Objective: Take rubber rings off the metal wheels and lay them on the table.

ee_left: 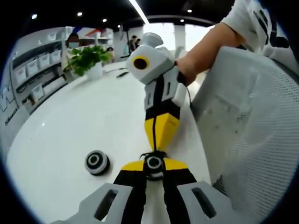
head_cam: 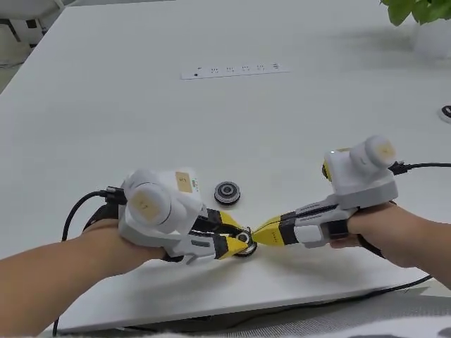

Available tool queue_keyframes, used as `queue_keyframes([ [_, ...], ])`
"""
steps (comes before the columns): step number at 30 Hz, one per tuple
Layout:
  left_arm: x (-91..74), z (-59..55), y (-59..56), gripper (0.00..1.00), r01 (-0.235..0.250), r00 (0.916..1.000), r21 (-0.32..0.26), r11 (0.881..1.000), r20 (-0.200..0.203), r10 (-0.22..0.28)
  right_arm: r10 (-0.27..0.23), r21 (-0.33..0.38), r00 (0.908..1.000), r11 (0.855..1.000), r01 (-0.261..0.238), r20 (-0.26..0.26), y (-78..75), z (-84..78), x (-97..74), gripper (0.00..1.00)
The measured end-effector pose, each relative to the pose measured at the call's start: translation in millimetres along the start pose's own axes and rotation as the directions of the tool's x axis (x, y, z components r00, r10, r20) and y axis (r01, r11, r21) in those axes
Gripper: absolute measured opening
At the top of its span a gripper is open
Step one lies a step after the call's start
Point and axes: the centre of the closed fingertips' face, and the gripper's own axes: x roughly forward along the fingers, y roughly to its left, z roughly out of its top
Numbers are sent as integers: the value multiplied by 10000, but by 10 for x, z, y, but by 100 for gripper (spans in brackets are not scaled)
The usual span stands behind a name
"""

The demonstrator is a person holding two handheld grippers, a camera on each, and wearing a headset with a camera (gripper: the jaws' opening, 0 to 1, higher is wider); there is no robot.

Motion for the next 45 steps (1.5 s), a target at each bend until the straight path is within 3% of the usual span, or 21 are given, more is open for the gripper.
queue_keyframes([
  [24, 1, 5, -4, 12, 1, 10000, -56, 10000, 67, 0, 572, 399, 9972, 9975, -591, 476, 110, 74, 16, 0],
  [29, 2, 6, -5, 12, -31, 10000, -16, 10000, 23, 31, 111, 550, 9990, 9984, -135, 427, -2, 38, -10, 0],
  [34, 4, 5, -3, 12, -32, 10000, 2, 10000, 21, 32, 176, 668, 9981, 9975, -215, 591, 8, 62, -19, 0],
  [45, 3, 10, -14, 13, 26, 10000, 121, 9999, 61, -27, 40, 315, 9994, 9995, -51, 353, -18, 19, -6, 0],
])
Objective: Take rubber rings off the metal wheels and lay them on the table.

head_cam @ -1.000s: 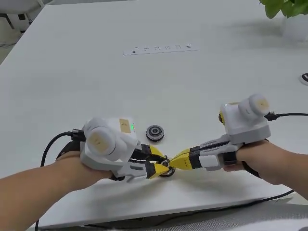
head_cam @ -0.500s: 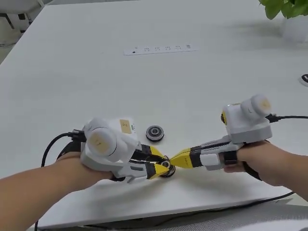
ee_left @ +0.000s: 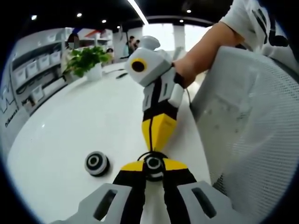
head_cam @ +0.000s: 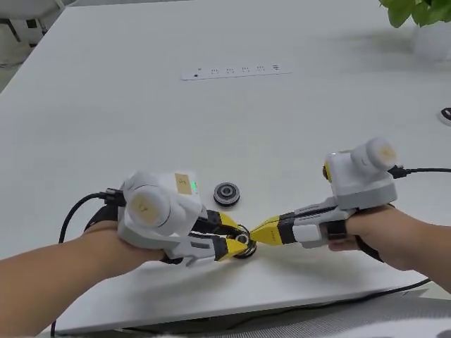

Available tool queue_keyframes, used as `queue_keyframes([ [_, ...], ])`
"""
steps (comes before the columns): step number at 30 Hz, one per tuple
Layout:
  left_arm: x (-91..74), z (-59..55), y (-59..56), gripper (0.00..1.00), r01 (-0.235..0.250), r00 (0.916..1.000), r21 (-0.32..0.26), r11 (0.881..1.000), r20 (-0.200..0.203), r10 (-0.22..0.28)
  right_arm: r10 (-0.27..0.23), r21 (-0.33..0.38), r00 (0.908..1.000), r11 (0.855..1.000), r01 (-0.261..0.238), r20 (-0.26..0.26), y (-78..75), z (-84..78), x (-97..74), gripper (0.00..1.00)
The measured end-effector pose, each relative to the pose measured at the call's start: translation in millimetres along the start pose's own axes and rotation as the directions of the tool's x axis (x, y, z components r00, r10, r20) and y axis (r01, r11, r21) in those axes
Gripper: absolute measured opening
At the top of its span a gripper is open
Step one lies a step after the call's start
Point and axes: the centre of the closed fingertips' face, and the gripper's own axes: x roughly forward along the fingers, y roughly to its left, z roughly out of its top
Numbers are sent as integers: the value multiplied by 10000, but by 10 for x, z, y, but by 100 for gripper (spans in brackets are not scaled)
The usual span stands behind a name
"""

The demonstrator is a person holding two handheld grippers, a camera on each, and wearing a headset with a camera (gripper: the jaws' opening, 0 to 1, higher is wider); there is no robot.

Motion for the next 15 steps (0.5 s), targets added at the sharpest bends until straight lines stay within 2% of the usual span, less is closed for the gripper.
queue_keyframes([
  [9, -59, 15, -24, 19, 308, 9995, -85, 9995, 117, -307, -24, -70, 10000, 10000, 25, 73, -9, 16, -4, 0],
  [15, -142, 70, -55, 25, 487, 9980, -271, 9984, 409, -476, 2, -87, 10000, 10000, -1, 100, -9, 26, -7, 0],
])
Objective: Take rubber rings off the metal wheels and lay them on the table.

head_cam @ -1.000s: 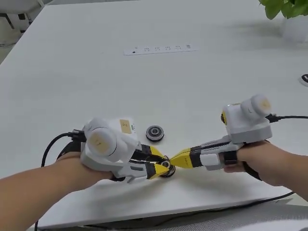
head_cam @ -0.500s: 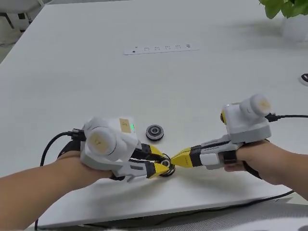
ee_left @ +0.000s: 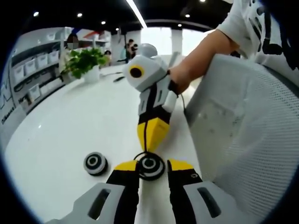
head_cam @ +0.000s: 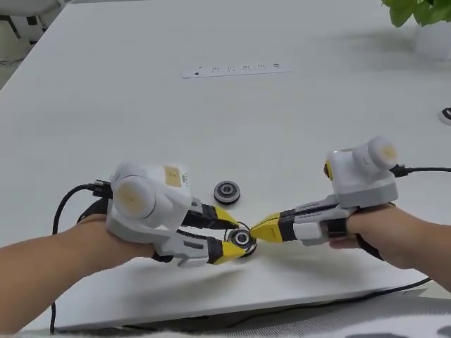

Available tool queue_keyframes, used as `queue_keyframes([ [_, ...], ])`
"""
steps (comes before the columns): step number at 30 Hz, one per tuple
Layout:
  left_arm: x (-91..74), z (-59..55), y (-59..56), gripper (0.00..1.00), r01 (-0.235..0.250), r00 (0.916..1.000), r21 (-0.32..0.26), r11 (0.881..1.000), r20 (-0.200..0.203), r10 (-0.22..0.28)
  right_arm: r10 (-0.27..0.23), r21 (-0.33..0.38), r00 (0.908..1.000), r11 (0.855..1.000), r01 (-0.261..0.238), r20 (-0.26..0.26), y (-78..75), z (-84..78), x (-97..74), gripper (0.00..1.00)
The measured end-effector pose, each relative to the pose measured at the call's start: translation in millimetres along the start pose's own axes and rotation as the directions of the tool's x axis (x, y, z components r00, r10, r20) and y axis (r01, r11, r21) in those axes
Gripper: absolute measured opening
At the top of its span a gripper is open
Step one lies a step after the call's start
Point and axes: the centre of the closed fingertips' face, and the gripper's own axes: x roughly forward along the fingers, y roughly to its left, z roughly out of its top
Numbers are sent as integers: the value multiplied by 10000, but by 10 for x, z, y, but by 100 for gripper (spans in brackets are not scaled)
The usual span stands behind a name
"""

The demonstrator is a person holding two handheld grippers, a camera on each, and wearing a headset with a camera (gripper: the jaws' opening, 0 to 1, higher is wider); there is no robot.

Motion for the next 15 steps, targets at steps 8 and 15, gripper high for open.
queue_keyframes([
  [8, -161, 66, -22, 33, -110, 9994, -67, 9999, 326, 112, 56, -20, 10000, 10000, -56, 45, 13, 19, 2, 0],
  [15, -285, 76, -5, 42, -226, 9980, -328, 9992, 590, 245, 154, -48, 9999, 9999, -154, 25, 37, 35, 6, 0],
])
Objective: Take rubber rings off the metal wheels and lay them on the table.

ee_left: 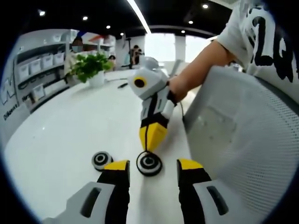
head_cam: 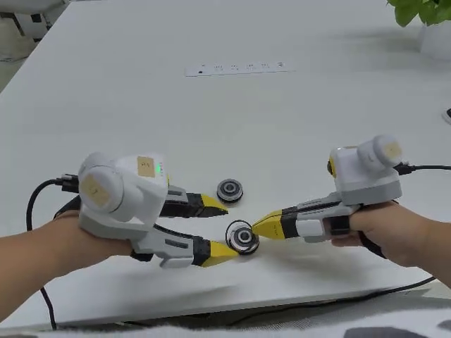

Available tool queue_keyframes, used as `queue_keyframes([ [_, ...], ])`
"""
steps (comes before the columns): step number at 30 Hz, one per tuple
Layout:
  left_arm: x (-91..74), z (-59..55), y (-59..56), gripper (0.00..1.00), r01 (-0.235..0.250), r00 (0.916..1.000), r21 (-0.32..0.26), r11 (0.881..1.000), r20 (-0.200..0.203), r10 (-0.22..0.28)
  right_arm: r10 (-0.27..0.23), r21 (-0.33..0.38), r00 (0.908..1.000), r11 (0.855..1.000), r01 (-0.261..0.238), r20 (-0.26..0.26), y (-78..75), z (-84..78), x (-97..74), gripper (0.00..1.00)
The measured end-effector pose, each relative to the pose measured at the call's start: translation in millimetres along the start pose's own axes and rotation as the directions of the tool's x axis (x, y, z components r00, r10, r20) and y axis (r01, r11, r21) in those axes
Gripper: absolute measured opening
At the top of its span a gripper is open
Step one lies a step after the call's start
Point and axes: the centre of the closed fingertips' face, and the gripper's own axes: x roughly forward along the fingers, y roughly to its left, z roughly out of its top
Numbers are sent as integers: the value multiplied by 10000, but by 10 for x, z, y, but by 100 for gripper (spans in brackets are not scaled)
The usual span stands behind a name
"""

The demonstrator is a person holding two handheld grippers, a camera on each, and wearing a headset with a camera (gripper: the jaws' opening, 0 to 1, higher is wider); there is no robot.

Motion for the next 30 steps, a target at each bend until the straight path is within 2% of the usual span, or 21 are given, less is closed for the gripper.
queue_keyframes([
  [5, -106, 80, 8, 52, -211, 9990, -229, 9995, 391, 220, 123, -24, 9999, 9999, -123, -30, 37, 13, 6, 0],
  [11, -230, 131, 11, 56, -401, 9963, -528, 9978, 737, 439, 220, -67, 9997, 9997, -220, -43, 66, 40, 7, 0],
  [23, -431, 126, 62, 61, -952, 9880, -942, 9910, 1128, 1056, 643, -331, 9978, 9974, -638, 131, 197, 288, 93, 0],
  [30, -614, 90, 160, 64, -1553, 9773, -1157, 9811, 1266, 1697, 895, -519, 9960, 9947, -893, 32, 242, 386, 227, 0],
])
